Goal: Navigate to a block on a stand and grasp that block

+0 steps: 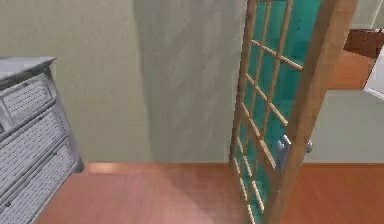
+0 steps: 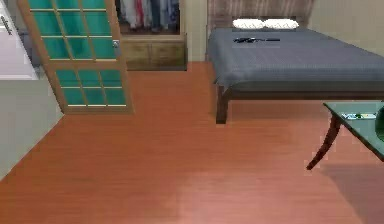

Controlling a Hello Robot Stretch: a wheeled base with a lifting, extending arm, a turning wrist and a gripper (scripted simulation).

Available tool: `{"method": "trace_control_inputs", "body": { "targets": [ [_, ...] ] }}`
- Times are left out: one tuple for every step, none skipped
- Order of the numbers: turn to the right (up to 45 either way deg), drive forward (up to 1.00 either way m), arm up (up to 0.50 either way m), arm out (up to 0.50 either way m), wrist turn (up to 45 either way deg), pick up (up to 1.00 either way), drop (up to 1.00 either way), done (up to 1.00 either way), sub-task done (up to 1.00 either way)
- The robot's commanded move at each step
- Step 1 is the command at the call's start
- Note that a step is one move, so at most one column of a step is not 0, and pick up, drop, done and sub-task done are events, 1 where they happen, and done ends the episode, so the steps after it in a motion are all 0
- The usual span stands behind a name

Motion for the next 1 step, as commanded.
{"method": "trace_control_inputs", "body": {
  "targets": [
    [45.0, 0.0, 0.0, 0.0, 0.0, 0.0, 0.0, 0.0, 0.0]
  ]
}}
